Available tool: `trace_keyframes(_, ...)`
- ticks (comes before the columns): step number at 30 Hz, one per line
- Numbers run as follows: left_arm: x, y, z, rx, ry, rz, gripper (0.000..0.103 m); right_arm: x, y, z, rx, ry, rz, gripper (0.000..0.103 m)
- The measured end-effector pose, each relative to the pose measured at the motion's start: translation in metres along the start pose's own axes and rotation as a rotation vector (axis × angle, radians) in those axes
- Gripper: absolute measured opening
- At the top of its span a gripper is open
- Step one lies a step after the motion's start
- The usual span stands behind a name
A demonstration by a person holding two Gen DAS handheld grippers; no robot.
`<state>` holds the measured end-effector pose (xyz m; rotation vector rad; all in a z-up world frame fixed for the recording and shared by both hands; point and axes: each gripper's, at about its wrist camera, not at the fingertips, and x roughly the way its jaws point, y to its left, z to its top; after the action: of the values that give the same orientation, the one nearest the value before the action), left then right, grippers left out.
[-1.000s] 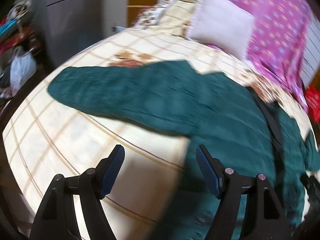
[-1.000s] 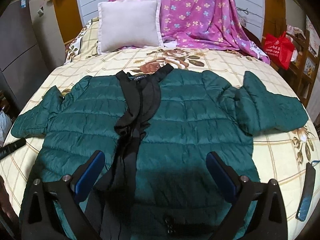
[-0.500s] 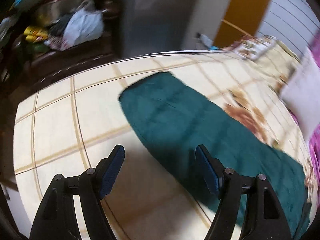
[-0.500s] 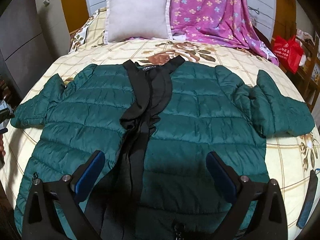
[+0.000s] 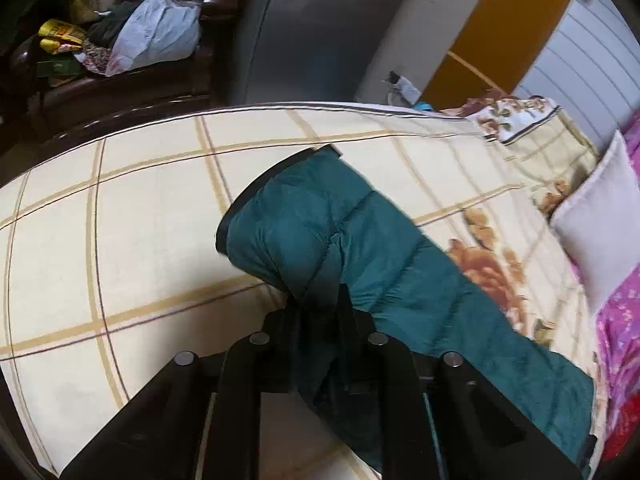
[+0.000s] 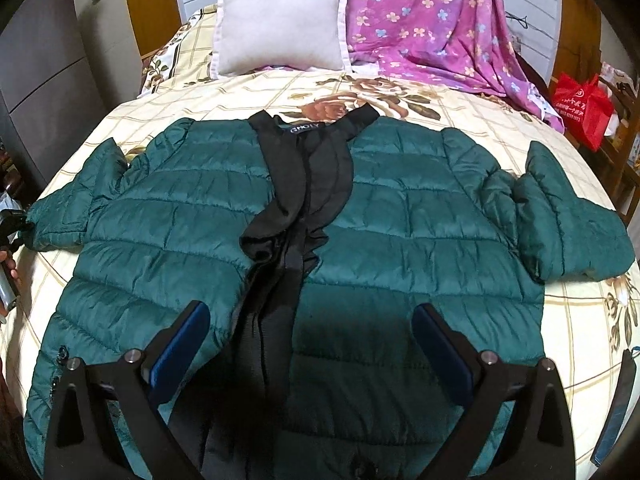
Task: Fold large clothes
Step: 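Lift the sleeve and fold it across the jacket body with the left tool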
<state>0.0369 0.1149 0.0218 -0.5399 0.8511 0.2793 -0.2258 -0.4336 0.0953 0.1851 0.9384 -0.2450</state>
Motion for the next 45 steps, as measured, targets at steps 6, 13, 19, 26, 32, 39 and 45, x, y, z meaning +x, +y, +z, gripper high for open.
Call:
trace_keyframes(6,-0.069,-0.052,-0.014,0.153,-0.076,-0.164,0.0,-0.007,-0.005,0.002,0.0,-0.012,-0.005,0.102)
trace_keyframes(13,-0.16,-0.137,-0.059,0.339,-0.087,-0.427,0.0,-0.025,-0.023,0.003,0.025,-0.039,-0.017,0.102)
trace_keyframes(19,-0.192,-0.213,-0.135,0.529,-0.016,-0.537,0.0,-0.038,-0.048,0.001,0.066,-0.051,-0.036,0.103)
trace_keyframes(26,-0.205,-0.273,-0.224,0.692,0.07,-0.595,0.0,-0.045,-0.079,-0.006,0.11,-0.053,-0.045,0.102)
trace_keyframes(32,-0.196,-0.299,-0.284,0.79,0.162,-0.613,0.0,-0.048,-0.103,-0.011,0.155,-0.061,-0.046,0.102)
trace_keyframes(39,-0.177,-0.313,-0.335,0.833,0.275,-0.659,0.0,-0.041,-0.128,-0.017,0.217,-0.043,-0.027,0.102)
trace_keyframes(45,-0.18,-0.314,-0.332,0.82,0.354,-0.755,0.024,-0.038,-0.14,-0.018,0.28,-0.037,0.014,0.102)
